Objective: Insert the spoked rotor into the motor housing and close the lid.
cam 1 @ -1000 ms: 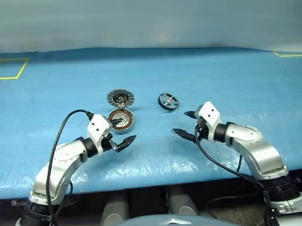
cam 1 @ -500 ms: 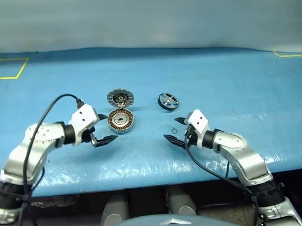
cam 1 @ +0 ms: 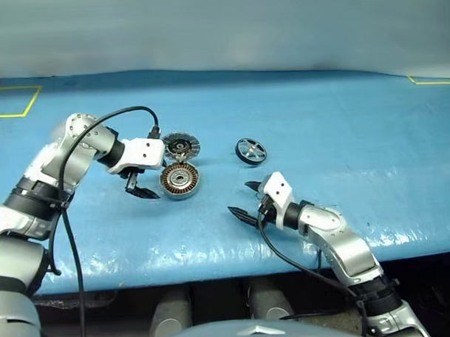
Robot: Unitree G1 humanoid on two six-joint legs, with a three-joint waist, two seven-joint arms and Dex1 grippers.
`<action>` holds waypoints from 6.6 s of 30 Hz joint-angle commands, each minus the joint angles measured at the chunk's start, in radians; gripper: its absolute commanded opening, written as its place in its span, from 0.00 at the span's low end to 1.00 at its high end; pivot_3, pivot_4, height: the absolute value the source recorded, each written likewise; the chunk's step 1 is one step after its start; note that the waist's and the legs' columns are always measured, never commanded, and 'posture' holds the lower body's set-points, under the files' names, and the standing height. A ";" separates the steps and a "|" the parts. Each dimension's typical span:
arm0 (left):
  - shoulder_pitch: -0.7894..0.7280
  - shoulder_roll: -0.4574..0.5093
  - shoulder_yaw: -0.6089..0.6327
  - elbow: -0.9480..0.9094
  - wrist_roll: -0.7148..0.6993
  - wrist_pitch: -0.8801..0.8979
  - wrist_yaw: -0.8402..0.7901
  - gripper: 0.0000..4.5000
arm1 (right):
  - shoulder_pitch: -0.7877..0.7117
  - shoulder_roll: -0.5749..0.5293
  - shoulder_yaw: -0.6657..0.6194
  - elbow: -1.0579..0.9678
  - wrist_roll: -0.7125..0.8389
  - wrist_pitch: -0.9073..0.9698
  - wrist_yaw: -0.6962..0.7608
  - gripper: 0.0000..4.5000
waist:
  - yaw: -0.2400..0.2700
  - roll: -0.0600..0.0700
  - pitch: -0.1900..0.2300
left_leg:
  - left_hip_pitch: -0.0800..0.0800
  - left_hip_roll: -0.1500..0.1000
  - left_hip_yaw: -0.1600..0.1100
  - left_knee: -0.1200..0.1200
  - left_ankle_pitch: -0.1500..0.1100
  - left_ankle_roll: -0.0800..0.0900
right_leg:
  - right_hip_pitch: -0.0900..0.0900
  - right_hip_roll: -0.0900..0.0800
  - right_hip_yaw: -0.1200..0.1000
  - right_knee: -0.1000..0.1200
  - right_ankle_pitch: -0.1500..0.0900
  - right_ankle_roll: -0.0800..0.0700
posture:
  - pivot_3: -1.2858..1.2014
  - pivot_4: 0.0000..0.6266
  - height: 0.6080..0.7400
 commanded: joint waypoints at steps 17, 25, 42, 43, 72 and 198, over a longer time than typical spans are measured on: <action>-0.153 -0.146 -0.081 0.239 0.083 -0.258 -0.089 1.00 | 0.067 0.012 -0.041 -0.062 -0.015 -0.043 -0.089 0.99 | -0.001 0.000 0.000 | -0.001 0.000 -0.001 0.002 0.000 0.000 | 0.000 0.000 0.000 0.001 0.000 0.000 | 0.52 0.24 1.00; -0.132 -0.136 -0.120 0.249 0.099 -0.287 -0.089 1.00 | 0.069 0.009 -0.046 -0.070 -0.014 -0.040 -0.096 0.99 | 0.000 0.000 0.000 | -0.001 0.000 -0.001 0.002 0.000 0.000 | 0.000 0.000 0.000 0.001 0.000 0.001 | 0.52 0.24 1.00; -0.057 -0.170 -0.127 0.291 0.199 -0.341 -0.045 1.00 | 0.066 0.000 -0.054 -0.093 -0.015 -0.032 -0.098 0.99 | -0.002 0.000 0.000 | 0.001 0.000 -0.001 0.002 0.000 0.000 | 0.002 0.001 0.000 0.002 0.000 0.001 | 0.52 0.24 1.00; -0.056 -0.172 -0.129 0.295 0.208 -0.343 -0.044 1.00 | 0.067 -0.001 -0.055 -0.095 -0.015 -0.031 -0.098 0.99 | -0.002 0.000 -0.001 | 0.001 0.000 -0.001 0.003 0.000 0.000 | 0.002 0.001 0.001 0.002 0.000 0.001 | 0.52 0.24 1.00; -0.099 -0.269 -0.095 0.212 0.242 -0.459 -0.038 0.49 | 0.108 -0.024 -0.079 -0.135 -0.014 -0.020 -0.111 1.00 | 0.004 0.003 -0.004 | 0.000 -0.001 -0.002 0.004 0.001 0.002 | 0.003 0.001 0.001 0.001 0.001 0.002 | 0.52 0.24 1.00; 1.010 -0.406 0.563 -0.526 -0.476 -0.051 0.628 0.91 | -0.299 0.158 0.178 0.113 -0.023 0.083 0.048 0.17 | -0.004 0.001 -0.006 | 0.004 0.001 0.000 0.001 0.000 0.002 | 0.002 0.000 0.001 0.001 0.001 0.000 | 0.52 0.24 1.00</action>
